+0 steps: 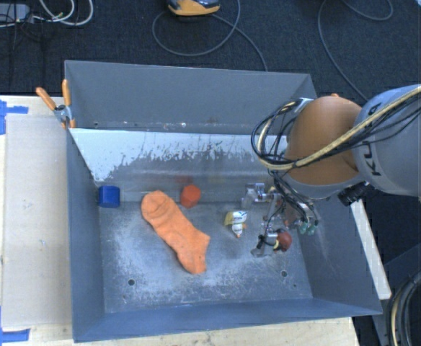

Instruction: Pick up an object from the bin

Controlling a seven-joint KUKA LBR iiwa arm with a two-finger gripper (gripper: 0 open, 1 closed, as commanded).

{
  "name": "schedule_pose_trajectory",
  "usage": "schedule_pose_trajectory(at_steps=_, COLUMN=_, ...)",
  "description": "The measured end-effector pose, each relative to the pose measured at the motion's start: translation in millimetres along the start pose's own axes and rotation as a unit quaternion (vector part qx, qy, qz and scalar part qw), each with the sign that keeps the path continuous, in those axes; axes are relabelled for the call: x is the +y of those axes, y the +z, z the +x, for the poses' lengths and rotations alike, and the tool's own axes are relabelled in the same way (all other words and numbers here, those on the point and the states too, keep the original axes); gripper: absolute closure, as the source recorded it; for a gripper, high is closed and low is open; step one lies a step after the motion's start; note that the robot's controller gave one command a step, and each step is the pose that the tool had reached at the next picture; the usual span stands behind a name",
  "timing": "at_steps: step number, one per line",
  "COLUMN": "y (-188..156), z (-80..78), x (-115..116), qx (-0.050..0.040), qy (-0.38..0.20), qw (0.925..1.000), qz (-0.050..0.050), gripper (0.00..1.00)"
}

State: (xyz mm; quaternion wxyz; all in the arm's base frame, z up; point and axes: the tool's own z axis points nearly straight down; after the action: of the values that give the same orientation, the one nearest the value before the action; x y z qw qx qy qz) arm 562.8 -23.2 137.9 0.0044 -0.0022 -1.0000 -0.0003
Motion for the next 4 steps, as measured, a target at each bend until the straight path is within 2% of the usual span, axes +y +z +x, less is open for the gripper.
schedule_pose_trajectory(at_steps=1, y=-4.5, z=-1.7, x=0.0, qx=-0.0037, qy=0.000, qw=1.0000, qz=0.000, gripper=0.00)
schedule_pose_trajectory(at_steps=2, y=11.7, z=-8.9, x=27.1, qx=-0.0035, qy=0.042, qw=0.9991, qz=0.001, gripper=0.00)
schedule_pose_trajectory(at_steps=3, y=28.6, z=-12.5, x=95.5, qx=-0.0031, qy=0.036, qw=0.9994, qz=0.000, gripper=0.00)
schedule_pose_trajectory(at_steps=4, y=47.9, z=4.7, x=110.7, qx=-0.0026, qy=-0.013, qw=0.9999, qz=-0.001, gripper=0.00)
